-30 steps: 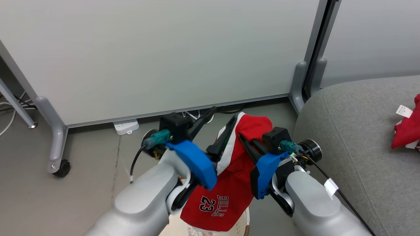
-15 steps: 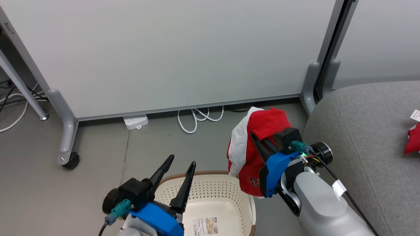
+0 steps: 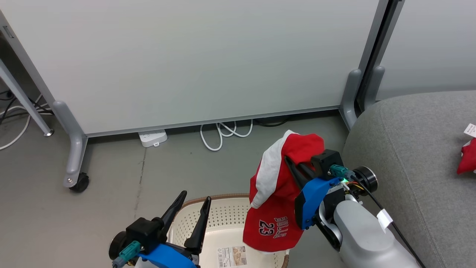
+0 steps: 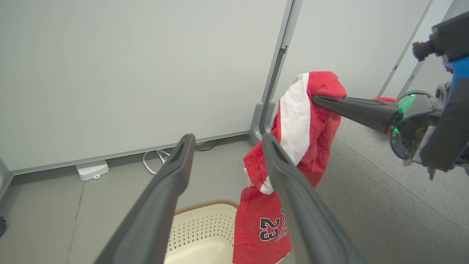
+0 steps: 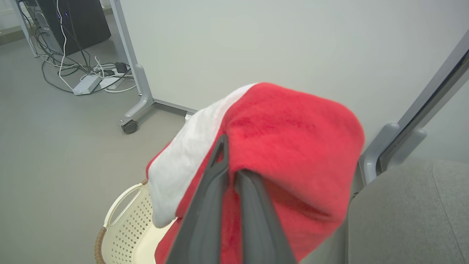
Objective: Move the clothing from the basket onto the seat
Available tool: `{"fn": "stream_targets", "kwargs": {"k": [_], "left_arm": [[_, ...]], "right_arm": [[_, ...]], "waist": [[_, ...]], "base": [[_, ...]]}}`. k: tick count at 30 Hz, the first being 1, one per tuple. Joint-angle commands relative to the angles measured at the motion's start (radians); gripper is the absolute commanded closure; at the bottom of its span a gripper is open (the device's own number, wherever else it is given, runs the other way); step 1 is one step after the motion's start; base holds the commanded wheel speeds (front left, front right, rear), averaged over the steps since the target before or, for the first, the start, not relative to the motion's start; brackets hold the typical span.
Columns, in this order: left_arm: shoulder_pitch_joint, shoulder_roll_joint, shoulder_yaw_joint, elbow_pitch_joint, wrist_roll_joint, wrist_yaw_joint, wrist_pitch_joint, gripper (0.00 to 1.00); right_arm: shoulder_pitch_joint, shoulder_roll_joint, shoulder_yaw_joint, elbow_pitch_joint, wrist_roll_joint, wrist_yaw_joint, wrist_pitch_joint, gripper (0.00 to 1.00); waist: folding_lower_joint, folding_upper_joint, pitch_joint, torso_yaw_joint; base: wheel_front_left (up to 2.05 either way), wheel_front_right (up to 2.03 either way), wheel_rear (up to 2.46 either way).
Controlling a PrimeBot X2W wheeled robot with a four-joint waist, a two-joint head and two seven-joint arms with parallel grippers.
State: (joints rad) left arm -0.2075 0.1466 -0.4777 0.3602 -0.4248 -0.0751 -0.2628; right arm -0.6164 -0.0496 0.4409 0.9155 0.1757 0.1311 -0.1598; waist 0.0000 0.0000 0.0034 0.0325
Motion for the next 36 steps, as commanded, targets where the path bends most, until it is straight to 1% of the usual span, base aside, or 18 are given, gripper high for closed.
{"fn": "stream_targets", "kwargs": {"k": [1,11,17,18,19,22,36], "left_arm": [[0.008,-0.001,0.015,0.008,0.013,-0.007,-0.003,0.00],[0.014,-0.032,0.062,0.032,0.058,-0.034,-0.003,0.00],[0.017,-0.045,0.074,0.043,0.069,-0.043,-0.003,0.00],[0.015,-0.048,0.078,0.043,0.071,-0.045,-0.003,0.00],[0.015,-0.048,0.078,0.043,0.071,-0.045,-0.003,0.00],[0.011,-0.050,0.082,0.047,0.079,-0.049,-0.003,0.00],[-0.014,-0.063,0.086,0.063,0.100,-0.055,-0.003,0.00]], "right_arm": [[0.008,-0.001,-0.002,-0.009,-0.004,-0.001,0.001,1.00],[0.011,-0.001,-0.003,-0.023,-0.006,-0.001,0.011,1.00],[0.009,-0.001,0.005,-0.028,0.002,-0.001,0.015,1.00],[0.004,-0.001,0.008,-0.030,0.002,-0.001,0.015,1.00],[0.004,-0.001,0.008,-0.030,0.002,-0.001,0.015,1.00],[-0.001,-0.001,0.010,-0.033,0.000,-0.001,0.018,1.00],[-0.009,-0.001,0.004,-0.035,-0.001,-0.001,0.017,1.00]], "waist": [[0.0000,0.0000,0.002,-0.001],[0.0000,0.0000,0.014,-0.009],[0.0000,0.0000,0.016,-0.042],[0.0000,0.0000,0.019,-0.066],[0.0000,0.0000,0.019,-0.066],[0.0000,0.0000,0.023,-0.110],[0.0000,0.0000,0.045,-0.361]], "base": [[0.00,0.00,0.00],[0.00,0.00,0.00],[0.00,0.00,0.00],[0.00,0.00,0.00],[0.00,0.00,0.00],[0.00,0.00,0.00],[0.00,0.00,0.00]]}}
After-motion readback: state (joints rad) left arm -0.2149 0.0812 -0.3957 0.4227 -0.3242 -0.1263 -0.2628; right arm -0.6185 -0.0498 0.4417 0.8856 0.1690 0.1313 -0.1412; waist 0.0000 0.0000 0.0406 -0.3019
